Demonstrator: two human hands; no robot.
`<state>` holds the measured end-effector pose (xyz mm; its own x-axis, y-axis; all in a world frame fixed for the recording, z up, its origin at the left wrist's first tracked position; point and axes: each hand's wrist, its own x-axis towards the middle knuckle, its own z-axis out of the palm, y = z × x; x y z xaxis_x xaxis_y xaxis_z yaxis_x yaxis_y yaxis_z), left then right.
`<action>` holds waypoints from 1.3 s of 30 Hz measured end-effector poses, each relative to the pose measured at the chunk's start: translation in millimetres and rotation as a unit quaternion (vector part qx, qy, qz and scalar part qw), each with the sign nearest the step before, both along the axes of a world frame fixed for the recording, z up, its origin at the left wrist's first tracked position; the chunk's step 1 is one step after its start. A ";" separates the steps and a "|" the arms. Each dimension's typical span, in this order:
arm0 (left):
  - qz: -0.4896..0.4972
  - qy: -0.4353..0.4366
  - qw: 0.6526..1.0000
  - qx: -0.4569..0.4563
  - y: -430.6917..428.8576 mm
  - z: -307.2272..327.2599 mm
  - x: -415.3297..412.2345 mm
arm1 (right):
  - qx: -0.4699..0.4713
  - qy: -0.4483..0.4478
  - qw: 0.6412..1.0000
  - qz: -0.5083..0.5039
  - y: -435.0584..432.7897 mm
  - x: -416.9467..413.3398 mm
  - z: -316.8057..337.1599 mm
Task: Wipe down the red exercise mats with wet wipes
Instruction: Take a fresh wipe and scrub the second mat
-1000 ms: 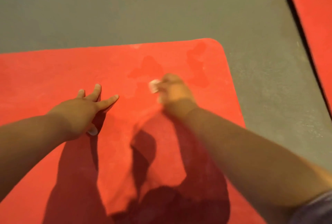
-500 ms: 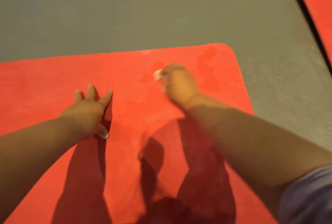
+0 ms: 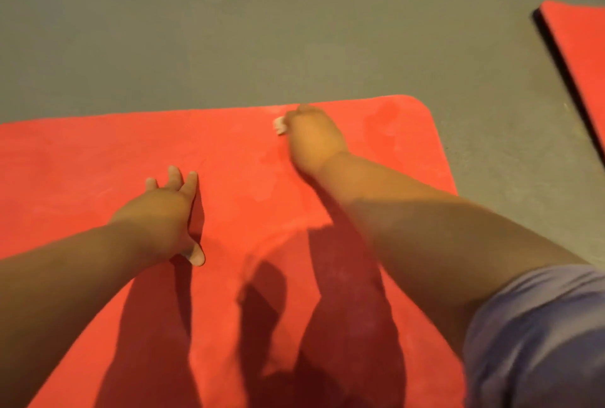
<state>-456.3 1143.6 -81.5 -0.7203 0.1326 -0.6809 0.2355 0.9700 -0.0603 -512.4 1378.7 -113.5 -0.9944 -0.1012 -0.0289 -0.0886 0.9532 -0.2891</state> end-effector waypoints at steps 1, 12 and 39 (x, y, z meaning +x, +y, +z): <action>0.002 -0.002 1.000 -0.001 0.2 0.5 -0.4 | 0.005 -0.005 0.999 -0.050 23.6 -0.1 3.0; -0.004 -0.016 0.999 -0.029 8.2 1.6 -1.2 | -0.052 0.009 0.987 -0.154 -13.4 -18.5 -7.1; -0.006 -0.032 0.999 -0.009 13.6 3.6 -1.4 | -0.079 0.036 0.986 -0.145 -9.3 -9.0 -7.6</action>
<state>-457.8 1157.2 -77.9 -0.6734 0.1281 -0.7281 0.2502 0.9662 -0.0615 -521.4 1369.4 -121.2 -0.9810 0.1906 0.0363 0.1557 0.8850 -0.4389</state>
